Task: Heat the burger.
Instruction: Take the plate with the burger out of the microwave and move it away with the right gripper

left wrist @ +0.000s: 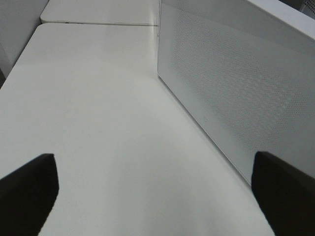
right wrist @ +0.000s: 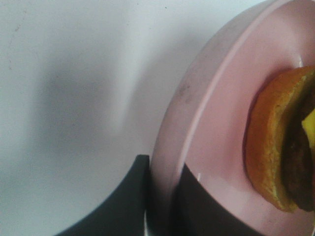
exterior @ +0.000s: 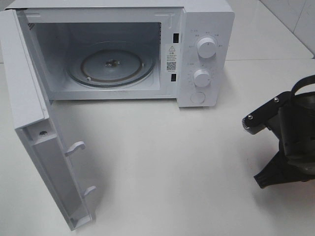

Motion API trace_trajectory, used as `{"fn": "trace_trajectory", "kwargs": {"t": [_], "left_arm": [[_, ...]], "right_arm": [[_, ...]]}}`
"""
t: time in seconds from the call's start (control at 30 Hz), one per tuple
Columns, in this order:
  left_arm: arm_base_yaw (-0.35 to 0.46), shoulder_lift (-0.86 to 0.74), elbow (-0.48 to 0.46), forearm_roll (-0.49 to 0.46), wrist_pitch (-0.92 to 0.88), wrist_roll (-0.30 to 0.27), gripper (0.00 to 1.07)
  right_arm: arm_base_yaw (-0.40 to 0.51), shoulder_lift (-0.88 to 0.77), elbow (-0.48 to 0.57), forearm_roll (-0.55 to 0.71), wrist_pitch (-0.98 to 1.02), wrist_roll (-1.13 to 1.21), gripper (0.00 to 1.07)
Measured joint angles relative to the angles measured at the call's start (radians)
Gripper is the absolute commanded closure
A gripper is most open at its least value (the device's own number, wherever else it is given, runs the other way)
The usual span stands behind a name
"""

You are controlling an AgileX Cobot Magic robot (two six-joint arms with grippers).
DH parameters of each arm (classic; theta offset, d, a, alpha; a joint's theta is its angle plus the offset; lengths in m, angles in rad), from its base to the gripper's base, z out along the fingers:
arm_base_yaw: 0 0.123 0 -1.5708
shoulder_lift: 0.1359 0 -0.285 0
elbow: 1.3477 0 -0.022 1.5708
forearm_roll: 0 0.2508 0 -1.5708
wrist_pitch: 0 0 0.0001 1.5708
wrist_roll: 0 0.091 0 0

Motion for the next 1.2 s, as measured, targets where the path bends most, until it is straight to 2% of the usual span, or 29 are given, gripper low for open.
{"fn": "trace_trajectory", "kwargs": {"t": [0.27,0.53,0.7,0.77,0.83,0.87,0.97,1.03,1.13,1.2], "left_arm": [[0.000,0.000,0.000,0.000,0.000,0.000,0.07],[0.000,0.000,0.000,0.000,0.000,0.000,0.07],[0.000,0.000,0.000,0.000,0.000,0.000,0.07],[0.000,0.000,0.000,0.000,0.000,0.000,0.07],[0.000,0.000,0.000,0.000,0.000,0.000,0.07],[0.000,0.000,0.000,0.000,0.000,0.000,0.07],[0.000,0.000,0.000,0.000,0.000,0.000,0.07],[0.000,0.000,0.000,0.000,0.000,0.000,0.07],[0.000,0.000,0.000,0.000,0.000,0.000,0.07],[0.000,0.000,0.000,0.000,0.000,0.000,0.07]], "right_arm": [[-0.049,0.132,-0.008,-0.070,-0.091,0.102,1.07],[-0.090,0.203,-0.008,-0.084,-0.143,0.113,1.07],[-0.090,0.230,-0.009,-0.109,-0.152,0.139,1.01],[-0.093,0.234,-0.009,-0.100,-0.173,0.131,0.92],[-0.093,0.234,-0.009,-0.093,-0.179,0.128,0.89],[-0.093,0.229,-0.009,-0.073,-0.185,0.105,0.81],[-0.093,0.224,-0.009,-0.060,-0.186,0.097,0.77],[-0.093,0.183,-0.009,-0.016,-0.205,0.064,0.63],[-0.093,0.166,-0.009,-0.010,-0.211,0.058,0.60],[-0.093,0.081,-0.008,-0.001,-0.213,0.052,0.51]]}}
